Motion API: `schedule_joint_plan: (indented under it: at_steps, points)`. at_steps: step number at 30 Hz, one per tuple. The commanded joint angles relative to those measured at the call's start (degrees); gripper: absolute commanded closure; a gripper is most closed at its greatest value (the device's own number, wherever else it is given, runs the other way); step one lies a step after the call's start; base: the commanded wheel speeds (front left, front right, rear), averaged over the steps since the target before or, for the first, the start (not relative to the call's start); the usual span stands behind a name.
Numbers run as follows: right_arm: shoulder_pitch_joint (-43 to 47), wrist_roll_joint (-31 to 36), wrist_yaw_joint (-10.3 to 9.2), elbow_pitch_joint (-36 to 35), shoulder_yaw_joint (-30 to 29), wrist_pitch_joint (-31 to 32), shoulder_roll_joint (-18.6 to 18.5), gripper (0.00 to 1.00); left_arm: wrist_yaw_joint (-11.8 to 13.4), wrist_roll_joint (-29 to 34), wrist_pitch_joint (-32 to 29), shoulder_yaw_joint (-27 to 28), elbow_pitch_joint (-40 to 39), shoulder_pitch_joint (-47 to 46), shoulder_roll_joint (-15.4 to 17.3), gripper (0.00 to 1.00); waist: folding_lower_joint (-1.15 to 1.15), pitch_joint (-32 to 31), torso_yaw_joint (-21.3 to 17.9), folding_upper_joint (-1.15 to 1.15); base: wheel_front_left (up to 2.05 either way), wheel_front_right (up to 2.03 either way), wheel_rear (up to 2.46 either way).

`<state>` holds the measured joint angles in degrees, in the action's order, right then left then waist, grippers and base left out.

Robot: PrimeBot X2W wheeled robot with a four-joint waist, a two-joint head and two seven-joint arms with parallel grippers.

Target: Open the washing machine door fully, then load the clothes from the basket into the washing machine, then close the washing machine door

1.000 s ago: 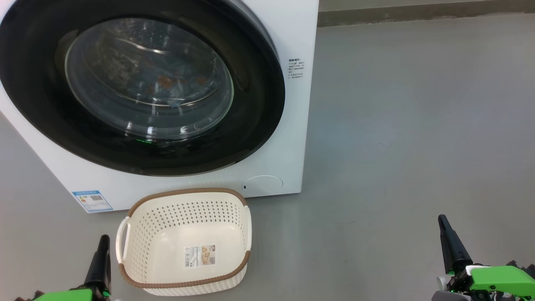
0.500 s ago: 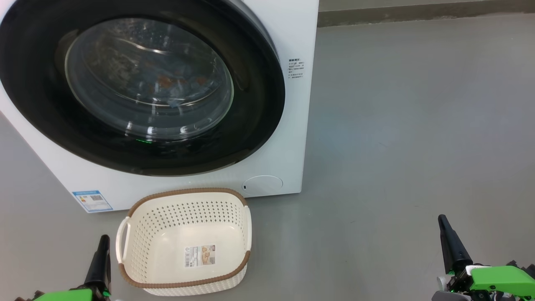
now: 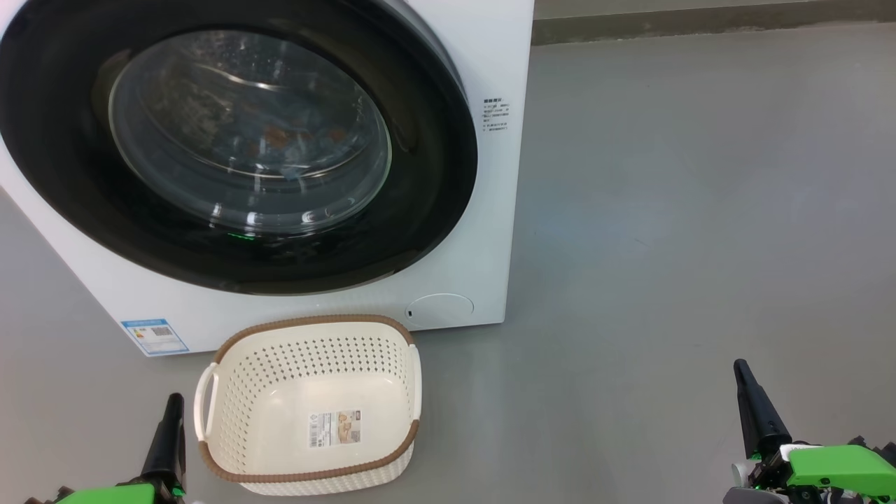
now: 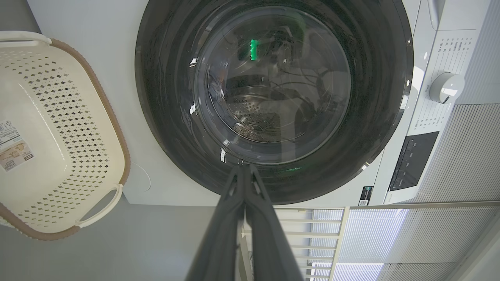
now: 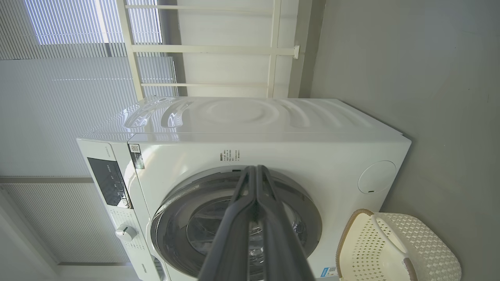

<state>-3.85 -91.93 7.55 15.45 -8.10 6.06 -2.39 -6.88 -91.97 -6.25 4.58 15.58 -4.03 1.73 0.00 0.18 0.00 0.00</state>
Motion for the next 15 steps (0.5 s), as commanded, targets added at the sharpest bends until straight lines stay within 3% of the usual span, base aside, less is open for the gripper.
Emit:
schedule_joint_plan:
  at_steps: [1, 15]
  points:
    - [-2.3, -0.2, -0.06, -1.4, 1.6, 0.4, -0.5, 1.0, -0.6, -0.2, -0.2, 1.9, -1.5, -2.2, 1.1, 1.0, 0.0, 0.0, 0.0, 0.0, 0.0, 0.0, 0.0]
    - [-2.3, -0.2, -0.06, -1.4, 1.6, 0.4, -0.5, 1.0, -0.6, -0.2, -0.2, 1.9, -1.5, -2.2, 1.1, 1.0, 0.0, 0.0, 0.0, 0.0, 0.0, 0.0, 0.0]
